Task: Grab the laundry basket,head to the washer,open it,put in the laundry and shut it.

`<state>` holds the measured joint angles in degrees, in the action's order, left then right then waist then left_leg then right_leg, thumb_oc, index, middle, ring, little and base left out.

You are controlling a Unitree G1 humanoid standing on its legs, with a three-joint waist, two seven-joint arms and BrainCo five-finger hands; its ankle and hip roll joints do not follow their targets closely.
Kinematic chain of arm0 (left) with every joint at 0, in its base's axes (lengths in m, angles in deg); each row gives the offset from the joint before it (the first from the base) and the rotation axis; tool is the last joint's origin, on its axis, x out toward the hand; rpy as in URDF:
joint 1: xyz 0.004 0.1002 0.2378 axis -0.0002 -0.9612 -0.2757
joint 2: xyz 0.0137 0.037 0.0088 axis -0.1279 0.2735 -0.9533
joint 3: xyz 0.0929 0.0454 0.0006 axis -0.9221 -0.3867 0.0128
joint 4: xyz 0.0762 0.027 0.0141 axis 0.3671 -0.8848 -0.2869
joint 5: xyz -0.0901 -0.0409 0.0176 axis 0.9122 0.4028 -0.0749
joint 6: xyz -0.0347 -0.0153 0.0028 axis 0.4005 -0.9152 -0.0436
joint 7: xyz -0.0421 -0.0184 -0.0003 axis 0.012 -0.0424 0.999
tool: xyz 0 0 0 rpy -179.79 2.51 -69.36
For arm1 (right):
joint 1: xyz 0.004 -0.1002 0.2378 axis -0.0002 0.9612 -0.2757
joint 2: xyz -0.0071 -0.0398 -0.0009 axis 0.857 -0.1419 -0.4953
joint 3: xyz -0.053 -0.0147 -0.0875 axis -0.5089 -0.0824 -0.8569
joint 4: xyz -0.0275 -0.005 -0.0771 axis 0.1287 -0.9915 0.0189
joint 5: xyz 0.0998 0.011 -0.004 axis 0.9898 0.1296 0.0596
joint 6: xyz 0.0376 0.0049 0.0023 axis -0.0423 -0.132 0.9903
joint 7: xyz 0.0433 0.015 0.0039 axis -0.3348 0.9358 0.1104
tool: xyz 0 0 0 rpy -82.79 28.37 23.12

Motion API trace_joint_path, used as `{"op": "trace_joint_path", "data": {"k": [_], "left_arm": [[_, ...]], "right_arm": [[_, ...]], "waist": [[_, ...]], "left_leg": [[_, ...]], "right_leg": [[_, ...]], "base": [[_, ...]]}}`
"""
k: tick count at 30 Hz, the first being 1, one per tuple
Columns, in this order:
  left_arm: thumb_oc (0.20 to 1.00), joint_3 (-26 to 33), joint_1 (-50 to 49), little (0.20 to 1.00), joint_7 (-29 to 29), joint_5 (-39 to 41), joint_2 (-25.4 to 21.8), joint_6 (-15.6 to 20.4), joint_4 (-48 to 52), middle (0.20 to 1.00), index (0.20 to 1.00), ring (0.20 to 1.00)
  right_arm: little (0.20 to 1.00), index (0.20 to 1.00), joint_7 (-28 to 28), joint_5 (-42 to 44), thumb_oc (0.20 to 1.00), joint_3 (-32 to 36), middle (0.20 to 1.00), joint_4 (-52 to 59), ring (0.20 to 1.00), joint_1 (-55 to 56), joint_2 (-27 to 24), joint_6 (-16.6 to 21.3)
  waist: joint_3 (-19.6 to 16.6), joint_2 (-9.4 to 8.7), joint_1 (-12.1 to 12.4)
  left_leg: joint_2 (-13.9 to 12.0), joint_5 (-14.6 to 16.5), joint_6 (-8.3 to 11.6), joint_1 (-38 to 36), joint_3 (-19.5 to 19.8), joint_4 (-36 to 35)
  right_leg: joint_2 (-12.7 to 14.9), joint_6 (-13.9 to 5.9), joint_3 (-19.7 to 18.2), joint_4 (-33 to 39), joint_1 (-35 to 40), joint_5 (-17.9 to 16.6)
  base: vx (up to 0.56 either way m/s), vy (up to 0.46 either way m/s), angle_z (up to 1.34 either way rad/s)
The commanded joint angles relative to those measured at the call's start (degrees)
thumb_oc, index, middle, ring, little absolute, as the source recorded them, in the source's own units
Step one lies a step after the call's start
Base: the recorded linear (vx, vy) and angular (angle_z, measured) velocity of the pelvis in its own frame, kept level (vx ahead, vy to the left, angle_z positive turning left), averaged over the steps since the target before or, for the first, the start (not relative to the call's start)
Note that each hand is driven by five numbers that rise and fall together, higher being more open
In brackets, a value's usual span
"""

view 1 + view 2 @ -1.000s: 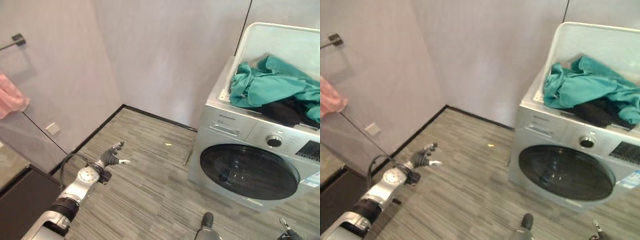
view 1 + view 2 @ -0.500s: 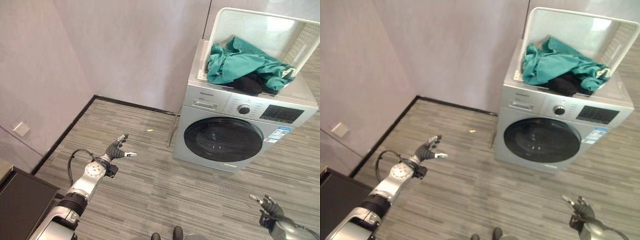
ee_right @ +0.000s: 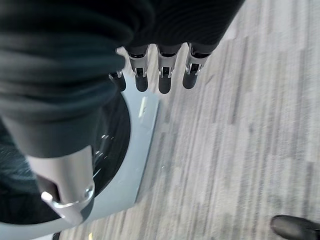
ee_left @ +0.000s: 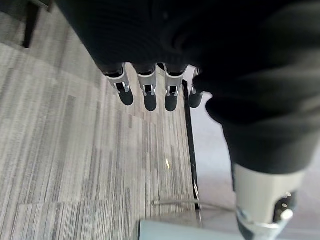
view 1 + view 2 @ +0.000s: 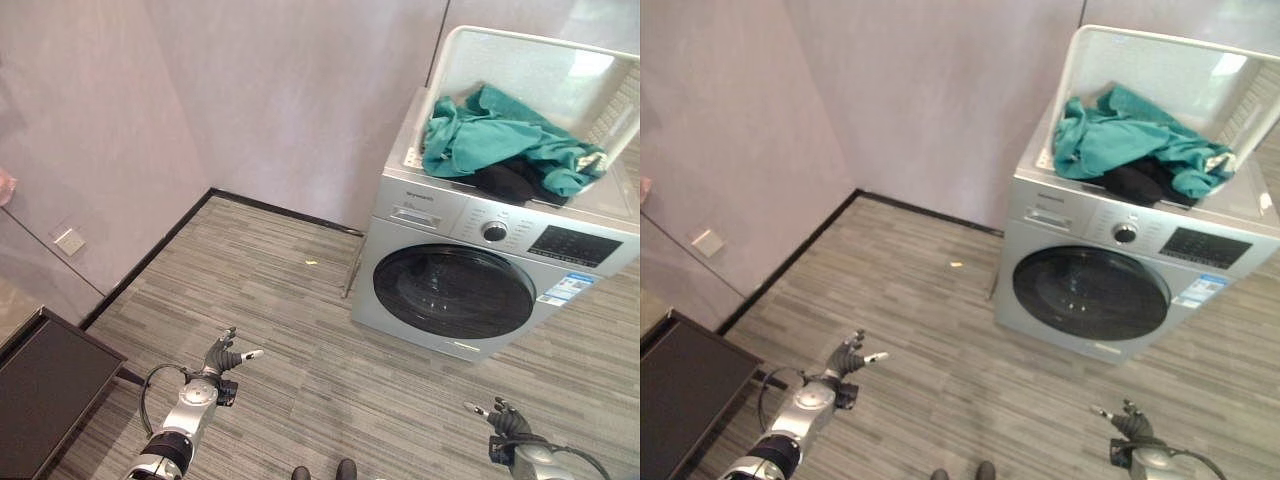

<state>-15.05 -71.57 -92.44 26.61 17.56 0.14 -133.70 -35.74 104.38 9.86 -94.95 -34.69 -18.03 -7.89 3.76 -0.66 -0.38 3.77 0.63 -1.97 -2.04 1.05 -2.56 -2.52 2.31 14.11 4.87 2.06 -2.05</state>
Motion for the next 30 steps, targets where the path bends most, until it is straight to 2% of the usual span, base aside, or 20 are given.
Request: {"op": "trace_joint_path", "data": {"k": [1, 11, 18, 21, 30], "left_arm": [[1.0, 0.68, 4.16, 1.0, -0.64, -1.74, -0.73, 2.56, -0.54, 1.0, 1.0, 1.0], [1.0, 1.72, 6.51, 1.0, -2.52, -7.87, -3.7, 1.77, -3.84, 1.0, 1.0, 1.0], [1.0, 3.11, 2.3, 1.0, -3.58, -8.44, -1.08, 1.4, -10.22, 1.0, 1.0, 1.0], [1.0, 1.0, 1.83, 1.0, -3.83, -8.99, 1.44, 0.79, -12.25, 1.0, 1.0, 1.0], [1.0, 2.83, -2.05, 1.0, -3.71, -9.08, 1.79, 0.79, -15.49, 1.0, 1.0, 1.0]], "right_arm": [[1.0, 1.0, -0.48, -0.54, 1.0, -0.04, 1.0, -0.53, 1.0, -0.99, -1.16, 2.04], [1.0, 1.0, -0.89, -1.9, 1.0, 0.51, 1.0, 7.99, 1.0, -0.49, -2.35, 3.8], [1.0, 1.0, -1.45, -4.14, 1.0, -0.41, 1.0, 9.11, 1.0, -0.72, -2.55, 3.69], [1.0, 1.0, -1.94, -3.54, 1.0, 0.17, 1.0, 8.41, 1.0, -0.62, -2.84, 3.71], [1.0, 1.0, -1.94, -4.7, 1.0, -3.12, 1.0, 9.88, 1.0, -2.93, -1.39, 3.59]], "waist": [[-3.27, -0.68, 0.63], [-2.96, 0.21, -0.32], [-2.1, -0.14, 0.2], [-2.02, -0.26, 0.94], [-2.16, -0.31, 1.61]], "left_leg": [[-2.27, -0.16, 2.2, 0.3, -1.52, -0.47], [-2.5, -0.1, 2.58, -0.4, -2.41, -0.24], [-2.24, 0.97, 2.06, 0.21, -2.55, 1.58], [-2.07, 1.45, 1.72, 1.69, -2.01, 2.59], [-1.41, 3.04, 0.73, 0.64, -3.07, 2.88]], "right_leg": [[4.89, -8.45, -2.97, -0.64, 0.82, 2.33], [4.77, -8.46, -3.77, -0.48, 1.31, 2.41], [5.16, -8.73, -3.71, -0.61, 1.39, 2.37], [5.46, -8.85, -3.29, -1.85, 0.05, 2.46], [6.31, -8.85, -3.86, -3.52, 0.22, 3.12]], "base": [[0.0, 0.0, 0.0], [0.0, -0.004, -0.03], [0.01, 0.024, -0.05], [0.01, 0.072, 0.01], [0.02, 0.051, -0.02]]}}
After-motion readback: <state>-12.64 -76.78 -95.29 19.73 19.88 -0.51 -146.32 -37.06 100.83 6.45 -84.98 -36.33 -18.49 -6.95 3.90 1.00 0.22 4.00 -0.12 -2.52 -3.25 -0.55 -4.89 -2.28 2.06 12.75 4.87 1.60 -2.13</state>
